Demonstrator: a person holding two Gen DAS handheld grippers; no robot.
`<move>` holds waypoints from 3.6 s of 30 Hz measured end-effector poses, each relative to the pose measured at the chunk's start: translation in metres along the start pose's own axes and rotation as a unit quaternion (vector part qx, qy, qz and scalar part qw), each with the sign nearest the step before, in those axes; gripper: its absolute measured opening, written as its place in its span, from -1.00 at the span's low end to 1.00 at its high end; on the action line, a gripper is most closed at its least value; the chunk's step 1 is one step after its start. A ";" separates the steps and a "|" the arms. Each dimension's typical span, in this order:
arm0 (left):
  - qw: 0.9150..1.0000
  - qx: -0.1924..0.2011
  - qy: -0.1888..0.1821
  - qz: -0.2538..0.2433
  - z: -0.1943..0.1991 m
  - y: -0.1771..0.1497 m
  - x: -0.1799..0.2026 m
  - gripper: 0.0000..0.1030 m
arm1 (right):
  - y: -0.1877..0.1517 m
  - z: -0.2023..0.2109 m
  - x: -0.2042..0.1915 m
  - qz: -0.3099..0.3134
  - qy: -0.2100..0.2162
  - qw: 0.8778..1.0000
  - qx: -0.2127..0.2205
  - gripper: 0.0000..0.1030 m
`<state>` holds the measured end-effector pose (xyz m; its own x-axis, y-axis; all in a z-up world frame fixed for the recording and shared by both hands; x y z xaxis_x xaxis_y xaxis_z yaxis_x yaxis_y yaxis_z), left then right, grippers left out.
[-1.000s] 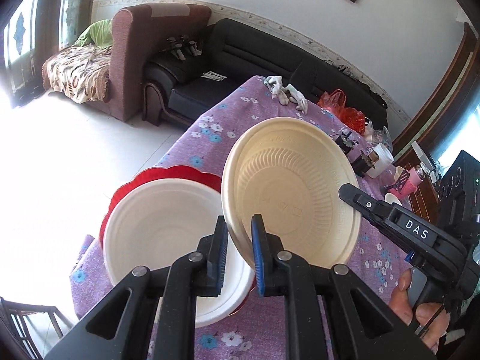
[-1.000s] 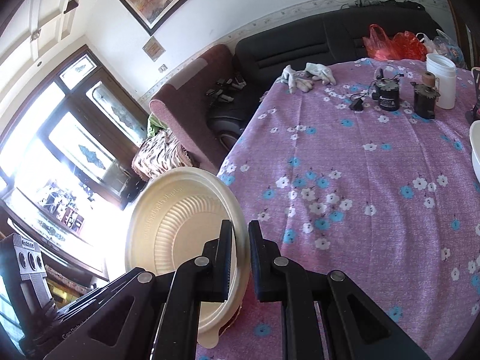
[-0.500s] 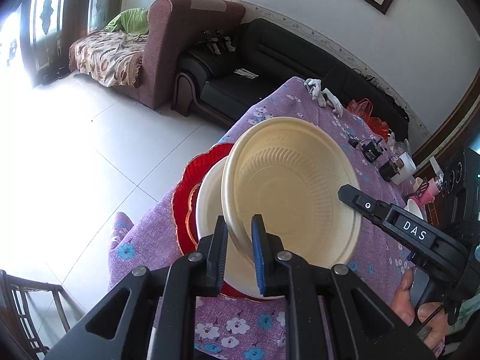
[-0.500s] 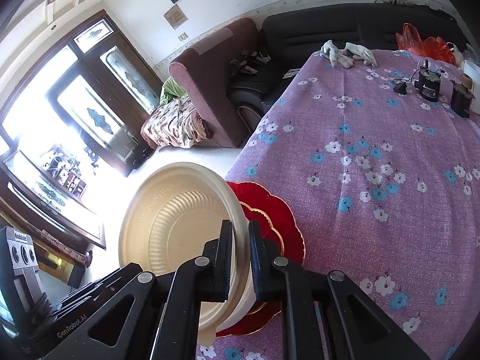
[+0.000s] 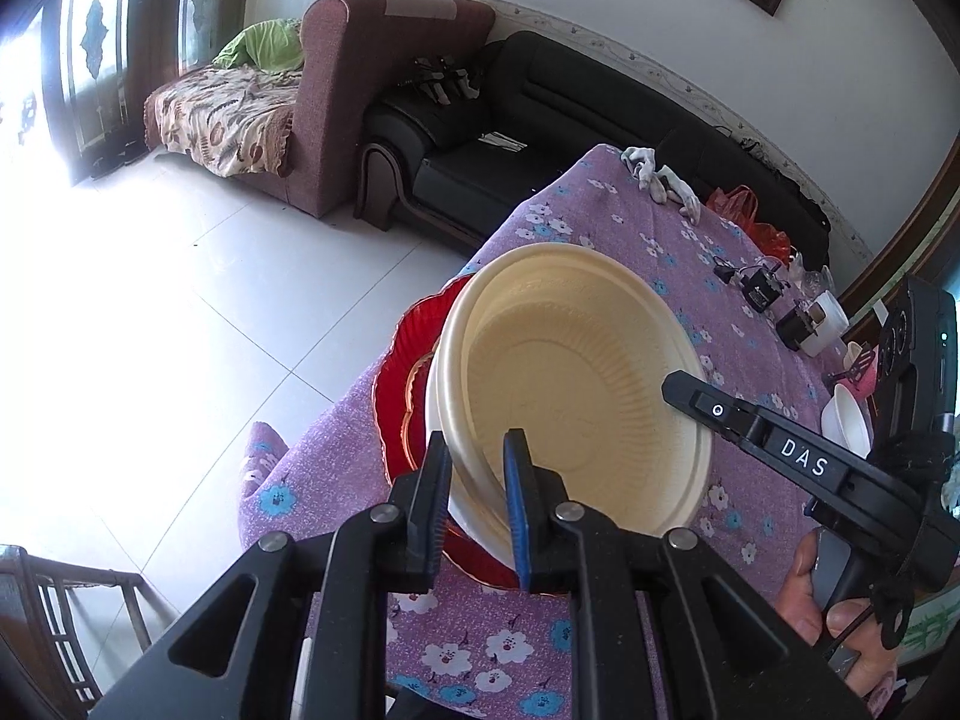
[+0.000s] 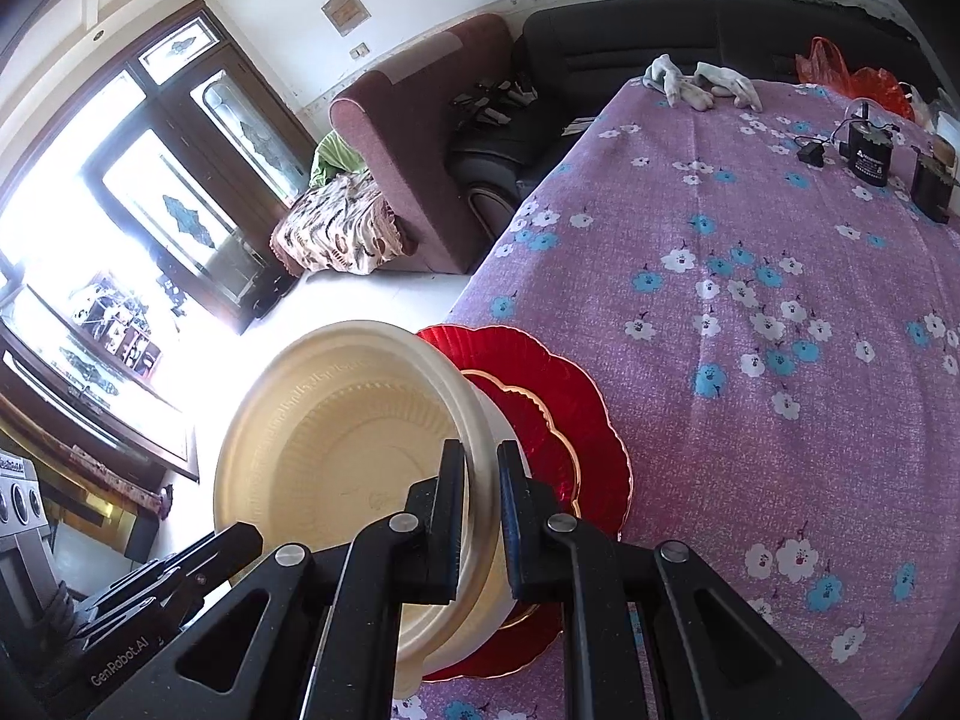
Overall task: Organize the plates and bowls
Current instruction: 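Lower the beige bowl with both grippers into the white bowl, then open both grippers and release the beige bowl on the stack, then move both tools toward the remaining white paper bowl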
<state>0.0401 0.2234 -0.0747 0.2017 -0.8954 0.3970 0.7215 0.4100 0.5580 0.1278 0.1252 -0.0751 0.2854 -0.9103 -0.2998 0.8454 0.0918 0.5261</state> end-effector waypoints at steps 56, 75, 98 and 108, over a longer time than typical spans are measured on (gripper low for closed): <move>0.978 -0.014 -0.039 -0.204 -0.029 -0.028 0.207 0.25 | 0.014 0.102 0.161 -0.069 -0.085 0.990 0.087 -0.75; 0.950 -0.124 -0.108 -0.264 -0.130 -0.076 0.350 0.25 | -0.001 0.201 0.394 -0.214 -0.178 0.952 0.128 -0.76; 0.939 -0.218 -0.183 -0.192 -0.260 -0.054 0.461 0.25 | 0.019 0.192 0.544 -0.328 -0.173 0.922 0.107 -0.76; 0.940 -0.234 -0.192 -0.159 -0.296 -0.058 0.475 0.26 | 0.008 0.168 0.569 -0.353 -0.164 0.917 0.087 -0.69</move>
<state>0.2897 -0.2767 -0.1341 -0.2629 -0.7946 0.5472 0.9351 -0.0701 0.3475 0.2213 -0.4594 -0.1079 -0.4814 -0.7927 -0.3740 0.6743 -0.6075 0.4198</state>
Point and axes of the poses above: each gripper's, at about its wrist camera, not at the fingertips, and z roughly against the way its jaws point, x to its right, y to its top, the point moved 10 cm from there along -z, roughly the way its jaws point, and after that the axes turned 10 degrees about -y, right-handed, at the moved point
